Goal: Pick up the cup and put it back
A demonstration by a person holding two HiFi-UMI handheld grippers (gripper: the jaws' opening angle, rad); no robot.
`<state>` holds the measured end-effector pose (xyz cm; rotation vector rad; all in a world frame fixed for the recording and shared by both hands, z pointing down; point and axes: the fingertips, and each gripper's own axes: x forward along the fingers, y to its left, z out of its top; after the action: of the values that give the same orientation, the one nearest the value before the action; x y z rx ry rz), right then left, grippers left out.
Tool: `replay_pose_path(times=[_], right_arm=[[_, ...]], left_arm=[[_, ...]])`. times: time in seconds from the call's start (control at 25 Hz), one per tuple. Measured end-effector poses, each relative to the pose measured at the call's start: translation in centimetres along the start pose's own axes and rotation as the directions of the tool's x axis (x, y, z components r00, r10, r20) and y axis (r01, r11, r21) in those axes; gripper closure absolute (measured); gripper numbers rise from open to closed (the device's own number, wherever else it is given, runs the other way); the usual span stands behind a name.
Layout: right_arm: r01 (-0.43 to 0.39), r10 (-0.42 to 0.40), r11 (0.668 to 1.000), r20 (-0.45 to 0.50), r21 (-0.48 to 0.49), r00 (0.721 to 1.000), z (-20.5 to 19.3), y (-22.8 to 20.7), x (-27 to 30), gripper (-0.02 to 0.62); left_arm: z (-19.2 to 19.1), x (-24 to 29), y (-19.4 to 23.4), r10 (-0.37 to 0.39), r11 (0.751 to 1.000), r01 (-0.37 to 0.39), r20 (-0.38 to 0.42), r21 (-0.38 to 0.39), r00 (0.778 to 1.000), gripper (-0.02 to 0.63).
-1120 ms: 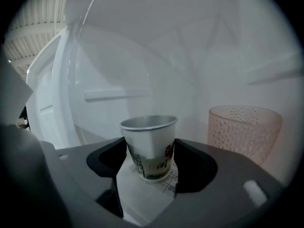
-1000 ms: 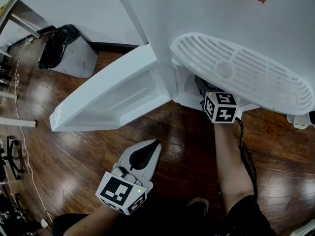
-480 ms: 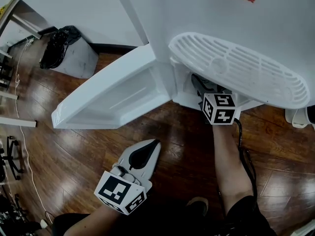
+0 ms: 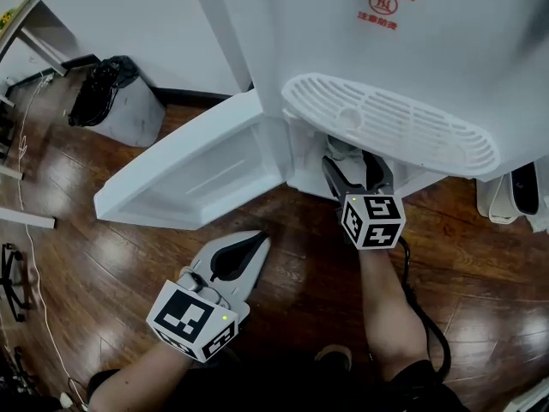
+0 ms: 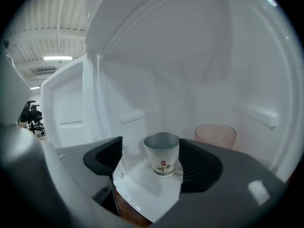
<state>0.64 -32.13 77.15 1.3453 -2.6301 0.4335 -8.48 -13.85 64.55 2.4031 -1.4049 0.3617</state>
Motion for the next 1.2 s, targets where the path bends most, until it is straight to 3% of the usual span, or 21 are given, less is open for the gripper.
replay_pose_path(times=[0.2,0.48,0.84,1.0,1.04,1.2], right_arm=[[-0.001,0.002,1.000,-0.018,0.010,1.000,0.2,-0.8,-1.7,0.221],[-0.145,0.144,0.989,0.032,0.025,0.989,4.4,3.5,-7.0,0.288],[-0.316,0.321,0.947,0.087,-0.064,0.943,13.2,10.3,-15.4,0.398],[-0.335,0.344,0.938,0.104,-0.093,0.933,16.6,11.4,-18.5,0.499],[-0.331,0.341,0.938,0.107,-0.100,0.934,17.2,11.5,-19.2,0.547],[-0.345,0.358,0.928,0.083,-0.138,0.930,19.0,12.3,-21.7,0.578]], left_arm=[[0.3,-0.2,-0.6,-0.007,1.000,0.007,-0.018,0.004,1.000,0.583],[3.4,-2.2,-0.6,-0.088,0.994,0.090,-0.025,0.068,0.996,0.569],[10.9,-4.1,-1.1,-0.119,0.992,0.111,0.148,0.060,0.982,0.518],[13.4,-3.9,-2.1,-0.148,0.988,0.136,0.188,0.075,0.971,0.508],[13.9,-4.2,-2.3,-0.142,0.989,0.131,0.193,0.069,0.971,0.500],[15.3,-6.3,-2.4,-0.072,0.997,0.072,0.229,0.007,0.971,0.485]])
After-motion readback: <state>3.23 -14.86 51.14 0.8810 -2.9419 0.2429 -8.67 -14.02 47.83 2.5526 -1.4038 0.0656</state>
